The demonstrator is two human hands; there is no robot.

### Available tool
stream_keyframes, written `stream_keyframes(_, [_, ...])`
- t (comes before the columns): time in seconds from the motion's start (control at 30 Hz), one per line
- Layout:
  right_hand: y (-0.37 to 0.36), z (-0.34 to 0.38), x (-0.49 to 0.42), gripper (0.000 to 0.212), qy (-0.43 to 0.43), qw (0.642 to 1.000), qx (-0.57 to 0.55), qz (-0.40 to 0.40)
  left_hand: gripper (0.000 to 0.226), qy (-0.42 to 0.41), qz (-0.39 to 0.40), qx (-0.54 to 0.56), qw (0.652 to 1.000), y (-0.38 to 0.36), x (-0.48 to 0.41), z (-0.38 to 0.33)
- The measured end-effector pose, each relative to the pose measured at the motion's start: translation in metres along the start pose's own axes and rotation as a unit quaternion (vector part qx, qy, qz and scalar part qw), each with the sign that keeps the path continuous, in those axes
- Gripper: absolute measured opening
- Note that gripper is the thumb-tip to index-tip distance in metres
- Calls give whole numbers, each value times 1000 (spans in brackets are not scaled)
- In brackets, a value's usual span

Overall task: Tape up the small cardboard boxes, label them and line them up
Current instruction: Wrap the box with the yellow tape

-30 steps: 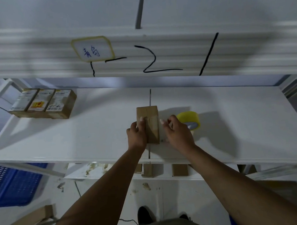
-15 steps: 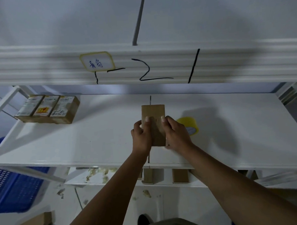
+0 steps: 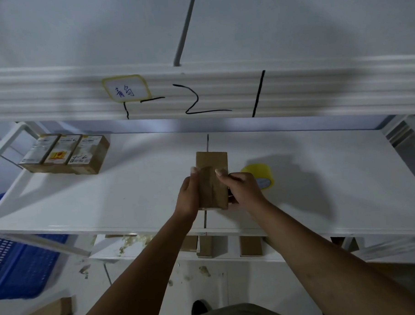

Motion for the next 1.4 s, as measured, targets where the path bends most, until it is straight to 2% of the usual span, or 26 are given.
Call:
stream_keyframes(0.03, [0,-1,0,56,7,1000,18,-10,74,16,13,-5,1000,1,1,2])
stream_keyframes(0.1, [1,-2,-1,67,-3,999,30,-24,70,35,13,-30,999,3,1,2])
stream_keyframes(0.17, [0,-1,-5,72,-2,998,46,-34,71,20,1,-52,998,6,0,2])
stream_keyframes(0.27, [-1,-1,-17,63,43,993,103,-50,67,20,21,-42,999,7,3,3])
stream_keyframes(0.4, [-1,0,-18,63,19,992,114,-48,60,44,76,1,996,9,2,10])
stream_keyframes(0.5, [-2,-5,-19,49,-4,994,109,-1,52,26,30,-27,999,17,-3,16])
stream_keyframes(0.6, [-1,-11,-25,40,37,978,200,-48,63,26,-4,-60,998,28,-5,24])
stream_keyframes(0.77, [-6,-26,-33,44,61,968,232,-74,37,27,60,-18,998,29,-12,31])
stream_keyframes(0.83, [-7,-27,-35,42,68,964,241,-87,51,23,50,-54,997,31,-21,44])
stream_keyframes(0.93, [-8,-30,-35,38,78,957,262,-100,91,49,41,-139,988,36,-53,116])
stream_keyframes(1.0, [-7,-31,-35,36,84,954,268,-106,91,61,46,-146,986,35,-65,143])
stream_keyframes(1.1, [-3,-35,-36,37,76,953,269,-114,69,63,80,-144,984,29,-40,91])
stream_keyframes(1.2, [-3,-36,-35,38,83,953,269,-111,29,51,82,-90,991,26,-25,54])
stream_keyframes(1.27, [0,-28,-30,35,122,947,273,-119,58,54,55,-63,995,30,-27,49])
stream_keyframes(1.3, [4,-21,-27,32,158,939,272,-139,66,42,34,-64,997,33,-29,46])
stream_keyframes(1.4, [31,5,-14,26,249,904,253,-239,53,-45,-51,-123,990,37,-36,28])
Point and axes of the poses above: each hand's wrist, its own x-axis away from the middle knuckle, its own y-axis out of the back of the hand, z = x × y, the point moved 5 cm from there along -x, towards the middle knuckle, and after that the axes turned 14 degrees about -y, right-handed, at the moved point
